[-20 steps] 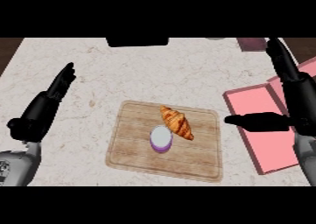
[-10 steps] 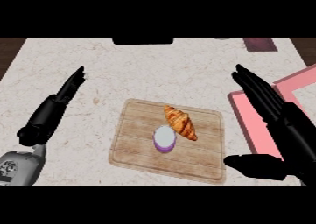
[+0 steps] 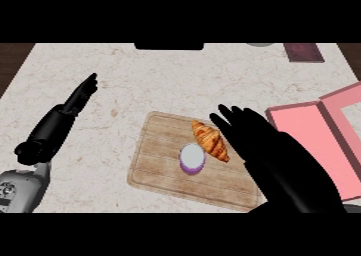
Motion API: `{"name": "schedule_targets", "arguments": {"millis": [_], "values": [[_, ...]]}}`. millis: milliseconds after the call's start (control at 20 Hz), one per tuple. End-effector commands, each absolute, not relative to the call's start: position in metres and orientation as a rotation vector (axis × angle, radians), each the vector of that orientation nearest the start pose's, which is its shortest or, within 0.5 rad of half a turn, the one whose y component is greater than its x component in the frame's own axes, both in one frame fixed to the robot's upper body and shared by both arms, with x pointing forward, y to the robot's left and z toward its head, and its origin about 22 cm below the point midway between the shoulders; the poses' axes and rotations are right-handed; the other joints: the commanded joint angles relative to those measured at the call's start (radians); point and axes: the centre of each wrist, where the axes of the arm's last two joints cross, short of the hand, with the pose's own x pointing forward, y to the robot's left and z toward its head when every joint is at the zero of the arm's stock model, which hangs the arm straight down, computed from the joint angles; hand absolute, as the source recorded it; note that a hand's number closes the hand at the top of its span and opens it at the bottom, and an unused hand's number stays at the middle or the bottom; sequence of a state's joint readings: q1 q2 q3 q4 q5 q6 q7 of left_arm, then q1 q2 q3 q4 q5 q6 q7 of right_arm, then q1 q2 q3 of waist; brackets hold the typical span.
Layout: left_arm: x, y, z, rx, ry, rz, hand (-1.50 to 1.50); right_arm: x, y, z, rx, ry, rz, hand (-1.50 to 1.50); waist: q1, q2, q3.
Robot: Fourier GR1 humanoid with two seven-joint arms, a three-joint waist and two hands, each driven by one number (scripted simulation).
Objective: Pick the can from the cutting board and place it in the cardboard box
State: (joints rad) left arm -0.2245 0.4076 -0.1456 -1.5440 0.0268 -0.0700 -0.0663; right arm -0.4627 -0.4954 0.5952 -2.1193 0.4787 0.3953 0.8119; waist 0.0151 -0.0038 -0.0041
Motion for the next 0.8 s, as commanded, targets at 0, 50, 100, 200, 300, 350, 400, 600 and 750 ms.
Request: {"name": "schedule_targets", "arguments": {"millis": [0,50,100,200,300,350,400,600,750], "values": [[0.294,0.262,0.072,0.091,-1.747,-0.544,0.0,0.205,-0.093,0.197,-0.788,-1.333,1.507,-1.5,0.003,0.001,0.0],[0.3,0.275,0.067,0.097,-1.747,-0.54,0.0,0.191,-0.078,0.188,-0.757,-1.315,1.525,-1.5,-0.009,0.002,0.0],[0.294,0.262,0.058,0.089,-1.743,-0.54,0.0,0.201,-0.065,0.184,-0.771,-1.282,1.541,-1.5,-0.001,0.002,0.0],[0.295,0.27,0.058,0.103,-1.745,-0.521,0.0,0.199,-0.071,0.193,-0.777,-1.23,1.53,-1.5,-0.016,0.0,0.001],[0.295,0.263,0.066,0.097,-1.75,-0.531,0.0,0.208,-0.048,0.183,-0.791,-1.177,1.539,-1.5,-0.009,0.0,0.001],[0.299,0.284,0.079,0.113,-1.747,-0.526,0.0,0.189,-0.049,0.179,-0.749,-1.174,1.547,-1.5,-0.018,-0.004,0.002],[0.286,0.273,0.049,0.105,-1.759,-0.546,0.0,0.212,-0.042,0.177,-0.768,-1.151,1.521,-1.5,-0.008,0.002,0.001],[0.299,0.266,0.065,0.129,-1.755,-0.515,0.0,0.216,-0.016,0.177,-0.746,-1.104,1.521,-1.5,-0.014,0.001,0.002],[0.296,0.276,0.059,0.114,-1.729,-0.524,0.0,0.221,-0.024,0.16,-0.728,-1.089,1.507,-1.5,-0.016,0.003,0.003]]}}
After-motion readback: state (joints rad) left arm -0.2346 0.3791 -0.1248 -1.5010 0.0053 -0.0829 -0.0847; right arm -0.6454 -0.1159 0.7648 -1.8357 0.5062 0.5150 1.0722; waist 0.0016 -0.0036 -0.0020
